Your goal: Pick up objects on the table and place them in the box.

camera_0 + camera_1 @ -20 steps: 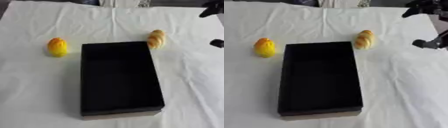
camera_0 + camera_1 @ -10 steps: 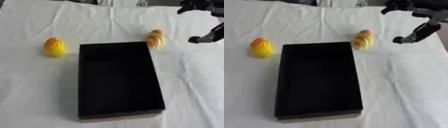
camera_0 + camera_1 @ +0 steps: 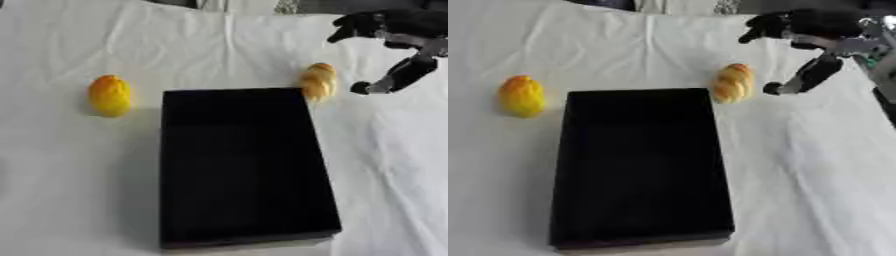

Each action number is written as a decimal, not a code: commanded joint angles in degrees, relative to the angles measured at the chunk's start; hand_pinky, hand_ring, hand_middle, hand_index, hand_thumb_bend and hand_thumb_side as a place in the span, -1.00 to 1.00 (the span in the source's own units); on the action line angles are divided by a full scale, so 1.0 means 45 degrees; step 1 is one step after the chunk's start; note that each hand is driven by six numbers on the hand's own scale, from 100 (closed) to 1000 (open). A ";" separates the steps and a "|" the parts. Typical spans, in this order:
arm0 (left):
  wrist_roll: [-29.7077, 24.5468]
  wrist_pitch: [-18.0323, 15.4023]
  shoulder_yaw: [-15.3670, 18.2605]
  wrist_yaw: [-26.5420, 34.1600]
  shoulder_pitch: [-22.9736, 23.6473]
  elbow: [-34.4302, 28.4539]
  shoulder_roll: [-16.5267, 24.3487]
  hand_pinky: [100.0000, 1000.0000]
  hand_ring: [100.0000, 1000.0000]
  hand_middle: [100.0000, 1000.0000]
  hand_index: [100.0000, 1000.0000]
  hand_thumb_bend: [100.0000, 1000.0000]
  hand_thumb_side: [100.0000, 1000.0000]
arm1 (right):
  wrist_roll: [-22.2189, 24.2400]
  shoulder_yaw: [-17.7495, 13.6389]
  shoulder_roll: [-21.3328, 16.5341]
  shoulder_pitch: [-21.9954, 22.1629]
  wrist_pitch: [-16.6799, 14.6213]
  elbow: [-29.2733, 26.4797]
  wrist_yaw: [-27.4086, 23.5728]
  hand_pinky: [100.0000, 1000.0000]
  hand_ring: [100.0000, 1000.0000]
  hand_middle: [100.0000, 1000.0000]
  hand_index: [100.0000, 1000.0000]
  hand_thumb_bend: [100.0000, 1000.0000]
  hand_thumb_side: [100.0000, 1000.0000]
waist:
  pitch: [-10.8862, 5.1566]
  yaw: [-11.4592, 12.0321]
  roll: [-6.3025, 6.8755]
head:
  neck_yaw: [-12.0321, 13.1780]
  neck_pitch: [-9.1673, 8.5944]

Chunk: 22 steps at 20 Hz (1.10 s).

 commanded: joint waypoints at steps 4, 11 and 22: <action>-0.0091 -0.0020 0.0017 0.0119 -0.0225 -0.0206 0.0121 0.64 0.71 0.50 0.82 -0.91 0.10 | -0.0168 -0.0093 -0.0128 -0.0345 -0.0156 0.0212 0.0467 0.85 0.98 0.60 0.84 -0.27 -0.72 | -0.0110 0.0148 0.0015 | -0.0163 -0.0256; -0.0145 0.0002 0.0030 0.0180 -0.0283 -0.0206 0.0050 0.64 0.72 0.50 0.82 -0.94 0.13 | -0.0185 -0.0134 0.0041 -0.0378 -0.0172 0.0478 0.0959 0.85 0.98 0.62 0.84 -0.26 -0.61 | 0.0101 0.0360 -0.0115 | -0.0220 -0.0302; -0.0197 0.0066 0.0051 0.0230 -0.0293 -0.0206 -0.0013 0.64 0.72 0.50 0.82 -0.97 0.16 | -0.0475 -0.0124 0.0246 -0.0327 -0.0130 0.0946 0.1950 0.78 0.88 0.31 0.64 -0.72 -0.35 | 0.0216 0.0515 -0.0238 | -0.0273 -0.0274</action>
